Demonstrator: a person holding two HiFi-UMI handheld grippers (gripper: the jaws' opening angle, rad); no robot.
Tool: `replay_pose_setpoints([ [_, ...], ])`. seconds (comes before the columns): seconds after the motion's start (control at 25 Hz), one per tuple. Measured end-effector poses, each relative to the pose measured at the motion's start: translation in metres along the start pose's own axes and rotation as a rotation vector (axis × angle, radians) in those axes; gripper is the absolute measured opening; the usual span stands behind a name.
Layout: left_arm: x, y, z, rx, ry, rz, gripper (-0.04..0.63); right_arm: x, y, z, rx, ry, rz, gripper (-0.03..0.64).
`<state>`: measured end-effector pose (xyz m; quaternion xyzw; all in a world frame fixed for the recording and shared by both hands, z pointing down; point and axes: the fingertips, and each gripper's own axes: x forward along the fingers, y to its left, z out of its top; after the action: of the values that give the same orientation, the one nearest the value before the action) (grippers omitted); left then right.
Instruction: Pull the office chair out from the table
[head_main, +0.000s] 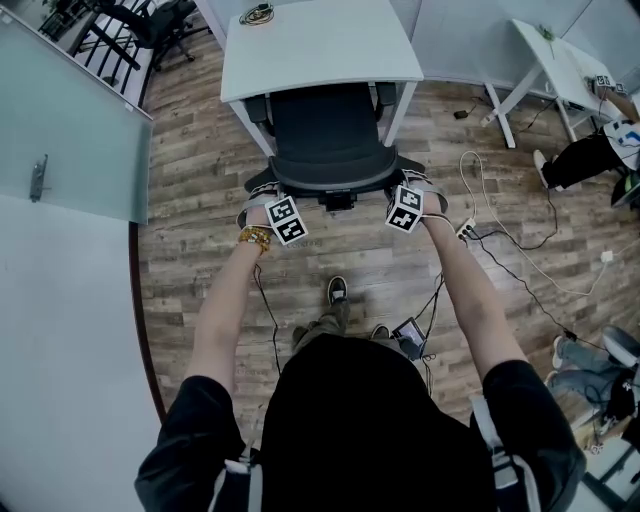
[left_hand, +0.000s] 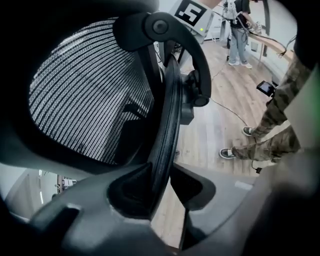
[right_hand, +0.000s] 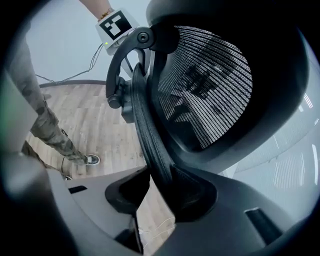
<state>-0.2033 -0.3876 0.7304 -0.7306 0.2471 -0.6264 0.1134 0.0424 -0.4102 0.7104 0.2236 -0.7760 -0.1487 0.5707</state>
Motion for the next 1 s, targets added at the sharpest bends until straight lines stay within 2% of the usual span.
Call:
replay_pose_setpoints([
  [1.0, -0.019, -0.044, 0.015, -0.018, 0.016, 0.003, 0.132, -0.020, 0.029, -0.024, -0.011, -0.009, 0.003, 0.132],
])
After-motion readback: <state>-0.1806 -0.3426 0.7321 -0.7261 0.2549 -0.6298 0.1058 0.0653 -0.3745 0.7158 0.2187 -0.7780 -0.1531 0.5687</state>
